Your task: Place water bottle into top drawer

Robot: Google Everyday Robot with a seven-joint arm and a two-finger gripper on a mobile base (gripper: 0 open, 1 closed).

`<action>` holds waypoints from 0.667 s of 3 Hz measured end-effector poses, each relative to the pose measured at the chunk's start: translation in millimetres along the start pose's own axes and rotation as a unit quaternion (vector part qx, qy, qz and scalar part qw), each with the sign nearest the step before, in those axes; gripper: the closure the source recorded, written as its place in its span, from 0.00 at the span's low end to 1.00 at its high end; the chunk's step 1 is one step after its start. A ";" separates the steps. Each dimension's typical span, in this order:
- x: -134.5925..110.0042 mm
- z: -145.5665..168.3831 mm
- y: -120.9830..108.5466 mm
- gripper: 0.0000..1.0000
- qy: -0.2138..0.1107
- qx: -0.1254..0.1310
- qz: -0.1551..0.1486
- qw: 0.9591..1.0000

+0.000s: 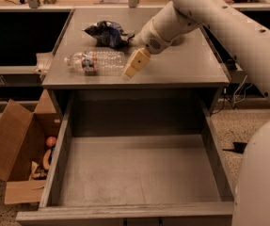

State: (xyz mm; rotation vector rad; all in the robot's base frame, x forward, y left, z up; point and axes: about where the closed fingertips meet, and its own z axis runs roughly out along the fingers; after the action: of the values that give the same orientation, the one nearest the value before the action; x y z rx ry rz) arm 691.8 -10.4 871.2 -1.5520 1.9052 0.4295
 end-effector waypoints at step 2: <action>-28.3 44.4 -6.9 0.16 -0.045 -0.010 -0.014 0.999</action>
Offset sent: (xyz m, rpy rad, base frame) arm 0.0282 0.0756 -0.0193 0.1210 -0.0225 0.0716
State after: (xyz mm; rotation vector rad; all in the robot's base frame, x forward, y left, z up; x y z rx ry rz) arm 713.2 36.2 857.5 -1.5444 1.8145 0.4977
